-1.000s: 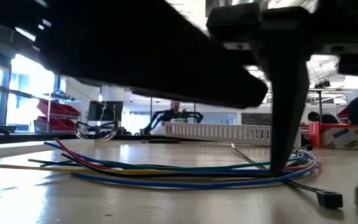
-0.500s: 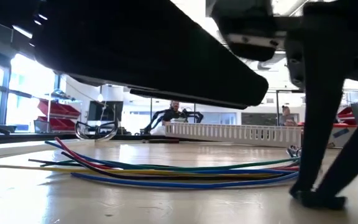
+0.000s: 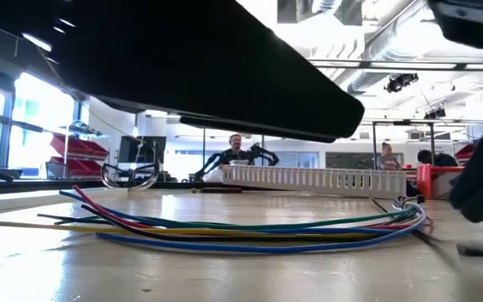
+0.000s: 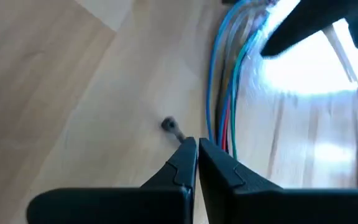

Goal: Ziptie cables
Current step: Wrap the black zip tie on the cable wires

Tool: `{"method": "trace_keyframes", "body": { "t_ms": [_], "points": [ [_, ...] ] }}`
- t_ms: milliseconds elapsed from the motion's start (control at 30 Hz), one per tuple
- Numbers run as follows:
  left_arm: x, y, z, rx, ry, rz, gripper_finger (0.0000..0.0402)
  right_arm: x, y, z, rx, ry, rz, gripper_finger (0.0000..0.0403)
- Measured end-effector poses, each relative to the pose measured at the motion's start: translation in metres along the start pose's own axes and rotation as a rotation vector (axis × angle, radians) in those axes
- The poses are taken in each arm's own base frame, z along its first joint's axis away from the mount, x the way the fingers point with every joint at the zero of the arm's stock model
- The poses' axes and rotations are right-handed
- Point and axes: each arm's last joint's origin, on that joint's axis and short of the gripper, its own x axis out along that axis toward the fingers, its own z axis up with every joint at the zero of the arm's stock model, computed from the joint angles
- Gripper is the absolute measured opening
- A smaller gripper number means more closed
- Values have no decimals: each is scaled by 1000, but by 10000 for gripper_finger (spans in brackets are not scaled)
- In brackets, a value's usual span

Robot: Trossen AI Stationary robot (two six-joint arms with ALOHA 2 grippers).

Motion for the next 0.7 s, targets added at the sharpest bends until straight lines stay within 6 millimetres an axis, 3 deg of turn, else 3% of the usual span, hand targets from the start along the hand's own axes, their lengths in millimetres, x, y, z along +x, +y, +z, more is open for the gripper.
{"method": "trace_keyframes", "body": {
  "t_ms": [133, 300, 500, 700],
  "points": [
    [2, 4, 3, -7, -3, -7, 131, -3, 5, -22, 169, -95, 3, 0],
    [4, 9, 3, -13, -1, -8, 131, -13, -7, -44, 338, -305, 72, 0],
    [6, 14, 4, -26, 2, -17, 131, -8, -37, -35, 249, -384, 333, 15],
    [6, 14, 4, -45, 3, -22, 131, 15, -58, -25, 74, -324, 500, 112]
  ]
}}
